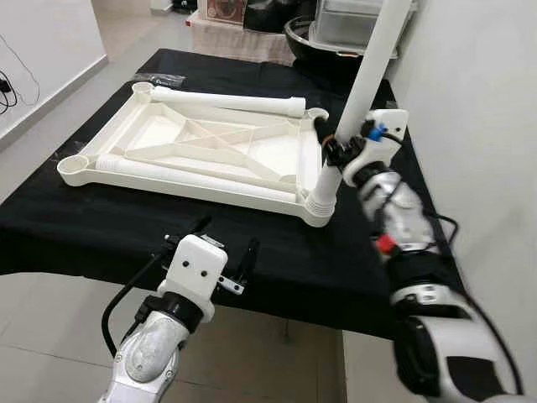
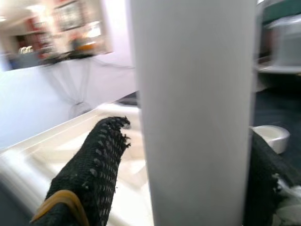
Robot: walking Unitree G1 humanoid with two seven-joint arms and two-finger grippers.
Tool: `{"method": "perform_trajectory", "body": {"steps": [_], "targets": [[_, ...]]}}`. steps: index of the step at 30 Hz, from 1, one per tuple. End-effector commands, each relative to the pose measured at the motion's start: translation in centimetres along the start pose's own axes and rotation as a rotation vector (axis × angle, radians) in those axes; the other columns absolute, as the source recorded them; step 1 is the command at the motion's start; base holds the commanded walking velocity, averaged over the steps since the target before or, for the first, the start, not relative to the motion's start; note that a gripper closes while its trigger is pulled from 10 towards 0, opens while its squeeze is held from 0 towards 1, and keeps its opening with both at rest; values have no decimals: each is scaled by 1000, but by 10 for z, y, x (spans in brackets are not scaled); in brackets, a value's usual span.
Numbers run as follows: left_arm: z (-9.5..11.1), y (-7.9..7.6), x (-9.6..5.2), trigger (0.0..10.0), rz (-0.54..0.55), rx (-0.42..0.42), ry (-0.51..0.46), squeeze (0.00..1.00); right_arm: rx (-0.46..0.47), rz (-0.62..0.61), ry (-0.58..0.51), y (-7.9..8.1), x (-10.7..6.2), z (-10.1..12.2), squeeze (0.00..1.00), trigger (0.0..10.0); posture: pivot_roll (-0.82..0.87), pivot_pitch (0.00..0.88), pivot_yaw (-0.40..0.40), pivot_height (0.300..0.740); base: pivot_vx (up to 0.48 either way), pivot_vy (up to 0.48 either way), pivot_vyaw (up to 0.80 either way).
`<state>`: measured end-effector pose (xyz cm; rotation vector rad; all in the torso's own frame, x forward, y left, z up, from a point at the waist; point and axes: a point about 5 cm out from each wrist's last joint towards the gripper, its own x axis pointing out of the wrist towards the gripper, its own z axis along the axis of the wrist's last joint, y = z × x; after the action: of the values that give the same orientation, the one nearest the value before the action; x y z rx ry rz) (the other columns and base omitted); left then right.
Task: Building children table
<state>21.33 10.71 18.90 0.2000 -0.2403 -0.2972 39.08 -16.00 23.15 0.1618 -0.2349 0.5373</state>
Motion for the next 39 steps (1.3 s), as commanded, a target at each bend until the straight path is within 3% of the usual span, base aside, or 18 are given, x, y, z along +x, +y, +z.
{"method": "perform_trajectory", "body": {"steps": [1,6,8,15,16,17,23,26,28,29,31,32,33,34,35,36,37,39], "targets": [[-2,-4,-1,10000,-10,-9,3,0,42,148,53,7,0,-7,0,10000,144,73,-106,740,0,0,0],[-1,-5,-1,10000,-13,-8,0,0,62,425,136,21,-1,-11,0,10000,157,76,-112,740,0,0,0],[0,-4,-1,10000,-9,-7,-4,0,58,619,210,32,-1,-15,0,10000,166,79,-115,740,0,0,0],[1,-5,-4,10000,-14,-9,-4,0,-4,749,266,50,11,-19,0,10000,174,88,-124,740,0,0,0],[1,-6,-4,10000,-13,-10,-2,0,3,744,256,53,14,-18,0,1922,174,86,-123,740,0,0,0],[1,-6,-4,10000,-13,-10,-1,0,15,735,242,55,16,-18,0,0,174,88,-124,740,0,0,0],[0,-6,-3,10000,-11,-10,2,0,32,623,196,54,22,-17,0,0,169,90,-123,740,0,0,0],[-1,-5,-3,10000,-10,-9,3,0,32,449,180,45,25,-19,0,0,166,90,-120,740,0,0,0],[-1,-5,-1,10000,-13,-8,0,0,14,103,191,26,24,-27,0,0,157,92,-110,740,0,0,0],[-1,-5,-1,10000,-13,-8,0,0,14,103,191,26,24,-27,0,0,157,92,-110,740,0,0,0],[-1,-5,0,10000,-17,-8,-1,0,-8,-179,197,10,17,-32,0,0,152,91,-105,740,0,0,0],[-1,-5,0,10000,-17,-8,-1,0,-8,-179,197,10,17,-32,0,0,152,91,-105,740,0,0,0],[-2,-5,1,10000,-18,-8,-2,0,-24,-377,201,0,10,-36,0,0,148,92,-101,740,0,0,0],[-2,-5,1,10000,-18,-8,-2,0,-24,-377,201,0,10,-36,0,0,148,92,-101,740,0,0,0],[-2,-4,1,10000,-23,-8,0,0,-45,-752,183,-6,-7,-42,0,0,142,93,-95,740,0,0,0],[-2,-4,1,10000,-23,-8,0,0,-45,-752,183,-6,-7,-42,0,0,142,93,-95,740,0,0,0],[-3,-5,0,10000,-25,-8,1,0,-23,-907,172,0,-15,-45,0,0,152,93,-99,740,0,0,0],[-3,-5,0,10000,-25,-7,1,0,-7,-930,172,3,-16,-46,0,0,152,93,-99,740,0,0,0]]}}
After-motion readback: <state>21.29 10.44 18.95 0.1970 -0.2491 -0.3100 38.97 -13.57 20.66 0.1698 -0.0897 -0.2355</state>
